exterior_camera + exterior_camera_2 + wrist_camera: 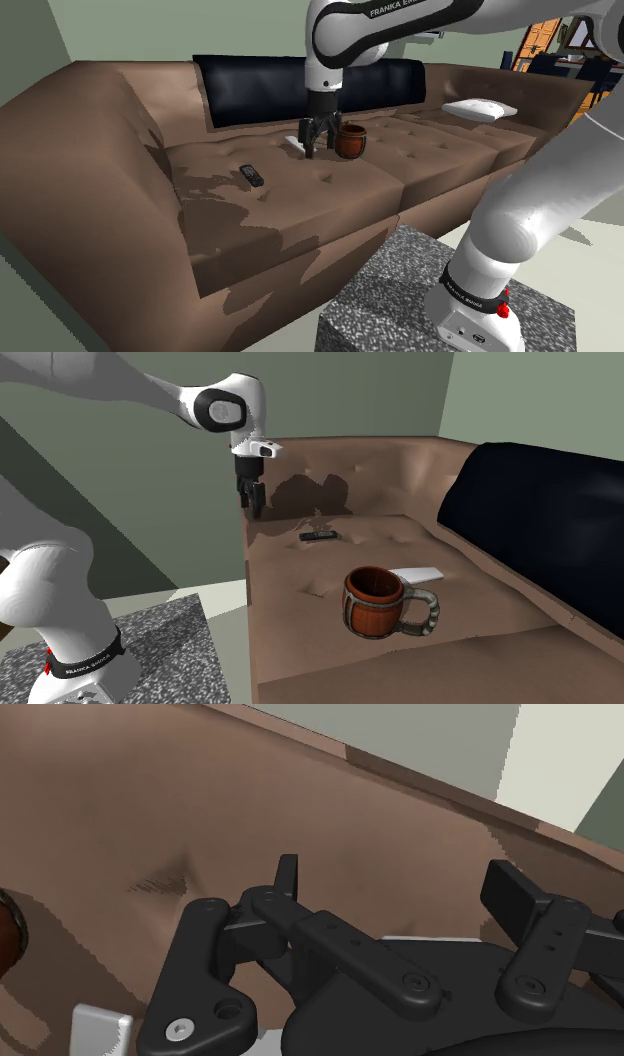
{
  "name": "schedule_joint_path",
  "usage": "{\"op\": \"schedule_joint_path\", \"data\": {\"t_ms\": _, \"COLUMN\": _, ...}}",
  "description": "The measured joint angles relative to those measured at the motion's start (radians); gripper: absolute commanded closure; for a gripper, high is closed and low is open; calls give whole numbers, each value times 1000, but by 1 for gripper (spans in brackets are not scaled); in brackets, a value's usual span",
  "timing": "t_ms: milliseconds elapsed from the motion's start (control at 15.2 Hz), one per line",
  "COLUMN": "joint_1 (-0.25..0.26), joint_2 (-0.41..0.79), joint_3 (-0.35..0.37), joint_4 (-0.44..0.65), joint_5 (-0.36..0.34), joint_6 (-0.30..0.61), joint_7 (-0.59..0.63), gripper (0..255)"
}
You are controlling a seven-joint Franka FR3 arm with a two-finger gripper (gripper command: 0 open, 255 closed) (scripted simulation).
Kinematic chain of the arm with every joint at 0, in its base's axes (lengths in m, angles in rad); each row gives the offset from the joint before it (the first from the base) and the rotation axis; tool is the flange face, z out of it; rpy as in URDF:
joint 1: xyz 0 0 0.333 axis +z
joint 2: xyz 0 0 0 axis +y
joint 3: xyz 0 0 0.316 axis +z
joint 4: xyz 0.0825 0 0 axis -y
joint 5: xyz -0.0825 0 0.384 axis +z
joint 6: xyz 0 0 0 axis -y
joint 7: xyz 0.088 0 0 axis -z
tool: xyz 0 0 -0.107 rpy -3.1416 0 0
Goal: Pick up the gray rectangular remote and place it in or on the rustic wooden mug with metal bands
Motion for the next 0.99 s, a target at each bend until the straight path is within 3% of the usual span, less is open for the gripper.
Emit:
{"op": "schedule_joint_path", "data": {"t_ms": 462, "joint_1": -8, "joint_2": 266, "joint_3": 44, "joint_4": 155, "joint_5": -55, "joint_6": 129, "joint_7": 120, "gripper": 0}}
{"op": "schedule_joint_path", "data": {"t_ms": 990, "joint_1": 16, "joint_2": 587, "joint_3": 49, "joint_4": 428, "joint_5": -153, "joint_6": 187, "joint_7": 255, "gripper": 0}}
